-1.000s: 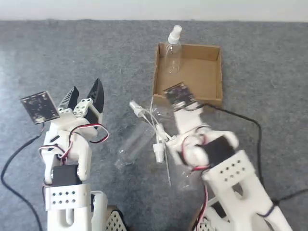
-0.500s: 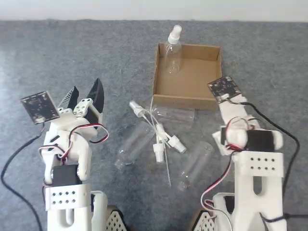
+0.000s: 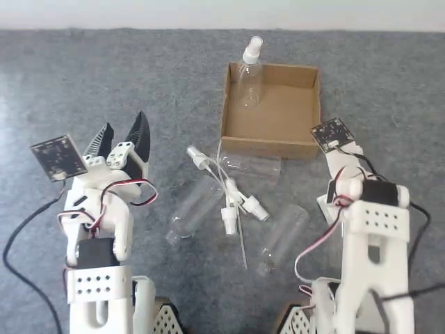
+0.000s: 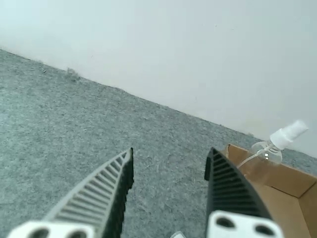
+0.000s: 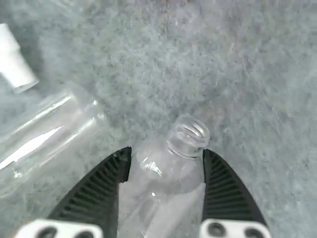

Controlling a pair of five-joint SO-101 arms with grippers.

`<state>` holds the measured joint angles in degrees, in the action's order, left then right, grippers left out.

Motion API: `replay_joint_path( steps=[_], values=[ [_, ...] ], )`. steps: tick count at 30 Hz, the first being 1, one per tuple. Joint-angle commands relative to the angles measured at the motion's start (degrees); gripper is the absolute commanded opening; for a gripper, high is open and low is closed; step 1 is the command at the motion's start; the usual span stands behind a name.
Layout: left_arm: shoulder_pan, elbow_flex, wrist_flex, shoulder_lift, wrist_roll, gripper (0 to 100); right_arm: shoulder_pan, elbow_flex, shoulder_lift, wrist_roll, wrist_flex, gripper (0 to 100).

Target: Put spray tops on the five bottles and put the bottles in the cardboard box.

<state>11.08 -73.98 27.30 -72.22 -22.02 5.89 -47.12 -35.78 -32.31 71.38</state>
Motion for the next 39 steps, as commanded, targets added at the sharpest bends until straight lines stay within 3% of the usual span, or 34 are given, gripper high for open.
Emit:
replay_joint_path(
  steps=[1, 7, 13, 22, 27, 39],
  values=[
    [-0.2, 0.7, -1.5, 0.6, 0.5, 22, 0.7, 0.7, 4.4, -2.7, -3.2, 10.4],
    [-0.2, 0.7, -1.5, 0.6, 0.5, 22, -0.1, 0.8, 9.9, -11.0, -3.8, 10.8],
    [-0.2, 0.7, -1.6, 0.6, 0.5, 22, -1.5, 0.9, 11.4, -11.2, -3.8, 11.8],
    [0.1, 0.7, -1.7, 0.6, 0.6, 22, -5.3, 1.1, 11.4, -10.6, -3.5, 25.7],
    [0.1, 0.7, -1.7, 0.6, 0.6, 22, -6.1, 3.0, 11.5, -2.1, -3.2, 31.1],
    [0.0, 0.7, -1.7, 0.6, 0.6, 22, -8.6, 3.3, 11.6, 11.5, 1.3, 31.1]
  ],
)
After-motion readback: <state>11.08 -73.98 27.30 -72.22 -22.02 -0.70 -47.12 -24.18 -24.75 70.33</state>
